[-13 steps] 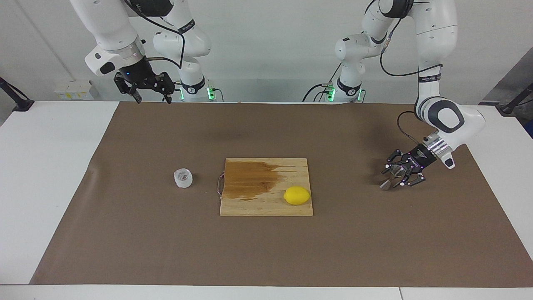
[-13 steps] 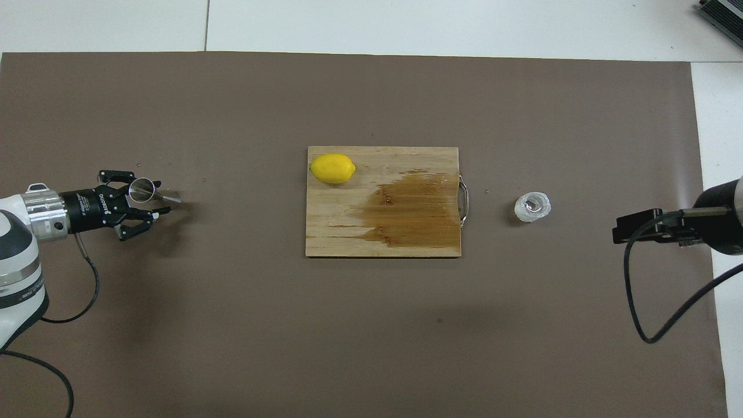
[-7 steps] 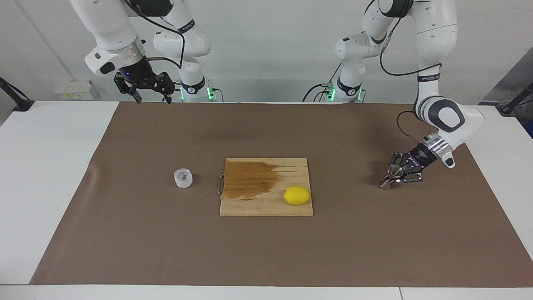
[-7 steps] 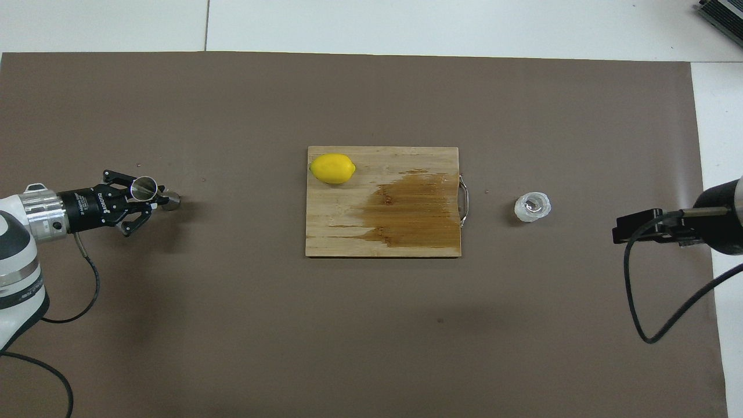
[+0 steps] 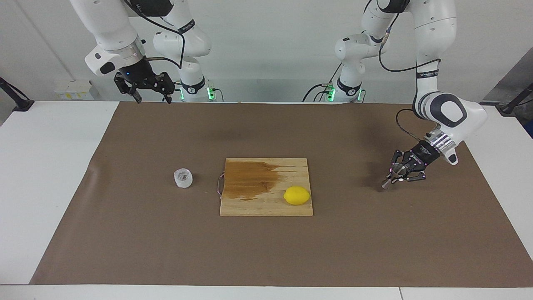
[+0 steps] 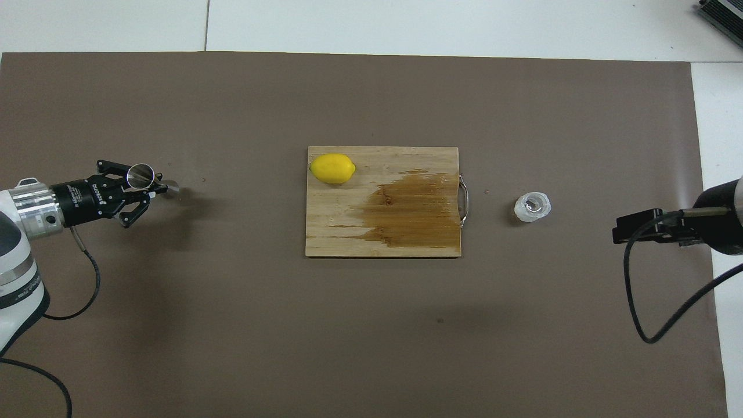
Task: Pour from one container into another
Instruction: 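Close the left gripper on the metal cup and lift it, then carry the metal cup with the left gripper over the cutting board, then lower the metal cup onto the board and open the left gripper, then withdraw the left gripper while the right gripper reaches the white cup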
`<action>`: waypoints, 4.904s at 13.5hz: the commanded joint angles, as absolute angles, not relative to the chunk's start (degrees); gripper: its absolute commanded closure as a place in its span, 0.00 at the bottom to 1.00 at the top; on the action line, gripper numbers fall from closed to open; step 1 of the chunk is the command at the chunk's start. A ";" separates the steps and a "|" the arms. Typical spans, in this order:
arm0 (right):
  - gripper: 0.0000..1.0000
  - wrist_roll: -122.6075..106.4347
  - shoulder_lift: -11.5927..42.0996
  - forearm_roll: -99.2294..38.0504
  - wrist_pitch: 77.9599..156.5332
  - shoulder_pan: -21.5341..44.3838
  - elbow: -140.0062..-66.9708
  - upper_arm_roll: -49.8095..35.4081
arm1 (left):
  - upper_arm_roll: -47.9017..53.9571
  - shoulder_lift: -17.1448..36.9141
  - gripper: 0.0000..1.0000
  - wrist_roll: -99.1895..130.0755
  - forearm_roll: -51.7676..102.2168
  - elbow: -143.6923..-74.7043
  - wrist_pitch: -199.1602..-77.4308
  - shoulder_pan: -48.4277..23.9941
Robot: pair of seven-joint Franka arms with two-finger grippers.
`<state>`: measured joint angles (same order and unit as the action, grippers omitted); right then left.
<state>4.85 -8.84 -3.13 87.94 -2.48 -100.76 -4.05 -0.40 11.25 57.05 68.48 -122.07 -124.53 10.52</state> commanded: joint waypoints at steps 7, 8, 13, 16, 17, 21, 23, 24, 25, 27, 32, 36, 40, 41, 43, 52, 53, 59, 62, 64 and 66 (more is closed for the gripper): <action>0.00 5.80 -8.26 -4.04 87.01 -3.16 -99.67 -4.39 | -0.62 7.65 1.00 84.34 70.66 -118.84 -144.46 -11.04; 0.00 5.80 -8.26 -4.04 87.01 -3.16 -99.67 -4.39 | -0.62 7.73 1.00 87.94 70.66 -117.78 -146.49 -13.34; 0.00 5.80 -8.26 -4.04 87.01 -3.16 -99.67 -4.39 | -0.62 10.19 1.00 102.63 70.66 -112.94 -157.64 -25.02; 0.00 5.80 -8.17 -4.04 87.01 -3.16 -99.67 -4.39 | -0.62 11.07 1.00 104.33 72.93 -112.76 -163.98 -30.83; 0.00 5.80 -8.26 -4.04 87.01 -3.16 -99.67 -4.39 | -0.62 11.25 1.00 104.24 73.99 -112.85 -166.18 -32.94; 0.00 5.80 -8.26 -4.04 86.92 -3.16 -99.67 -4.39 | -0.53 14.05 1.00 104.06 77.78 -112.24 -173.21 -38.48; 0.00 5.71 -8.26 -4.04 87.01 -3.16 -99.67 -4.39 | 0.09 16.43 1.00 103.98 79.27 -110.40 -175.59 -40.07; 0.00 5.71 -8.26 -4.04 86.92 -3.16 -99.67 -4.39 | 0.96 17.22 1.00 103.89 79.80 -110.22 -176.39 -40.17; 0.00 5.71 -8.26 -4.04 86.92 -3.16 -99.67 -4.39 | 2.10 18.10 1.00 103.89 79.89 -109.87 -177.18 -40.17; 0.00 5.80 -8.26 -4.04 87.01 -3.16 -99.67 -4.39 | 4.56 21.43 1.00 103.89 79.89 -107.77 -180.77 -40.17; 0.00 5.80 -8.17 -4.04 86.92 -3.16 -99.67 -4.39 | 8.35 25.92 1.00 103.89 79.89 -104.42 -187.03 -40.17; 0.00 5.80 -8.26 -4.04 87.01 -3.16 -99.67 -4.39 | 8.88 28.12 1.00 103.97 79.98 -104.33 -187.03 -40.08; 0.00 5.80 -8.26 -4.04 86.92 -3.16 -99.67 -4.39 | 8.96 28.56 1.00 103.97 80.07 -104.59 -186.94 -39.99; 0.00 5.80 -8.26 -4.04 87.01 -3.16 -99.67 -4.39 | 8.88 28.56 1.00 103.97 80.07 -104.76 -186.94 -40.08; 0.00 5.80 -8.26 -4.04 87.01 -3.16 -99.67 -4.39 | 8.88 28.48 0.46 103.97 80.07 -104.85 -186.94 -40.08; 0.00 5.54 -9.49 -4.13 85.69 -2.55 -100.11 -4.66 | 8.70 25.42 0.00 103.18 79.63 -105.29 -184.06 -39.20; 0.00 5.54 -9.67 -4.22 85.61 -2.37 -100.11 -4.75 | 8.61 24.01 0.00 102.92 79.63 -105.82 -183.09 -38.76; 0.00 -19.91 -9.93 -4.31 86.48 -4.65 -101.77 -3.87 | 8.26 18.91 0.00 102.83 79.46 -106.88 -179.58 -36.83; 0.00 -36.76 -9.93 -4.48 90.16 -7.55 -104.14 -3.69 | 7.82 16.79 0.00 101.52 75.25 -106.79 -172.90 -33.15; 0.00 -48.90 -9.93 -4.48 94.29 -9.31 -106.34 -3.69 | 7.82 15.48 0.00 101.25 68.50 -106.79 -165.72 -29.73; 0.00 -58.40 -9.84 -4.48 97.19 -10.71 -108.36 -3.69 | 7.82 13.89 0.00 101.25 61.12 -106.87 -156.84 -25.77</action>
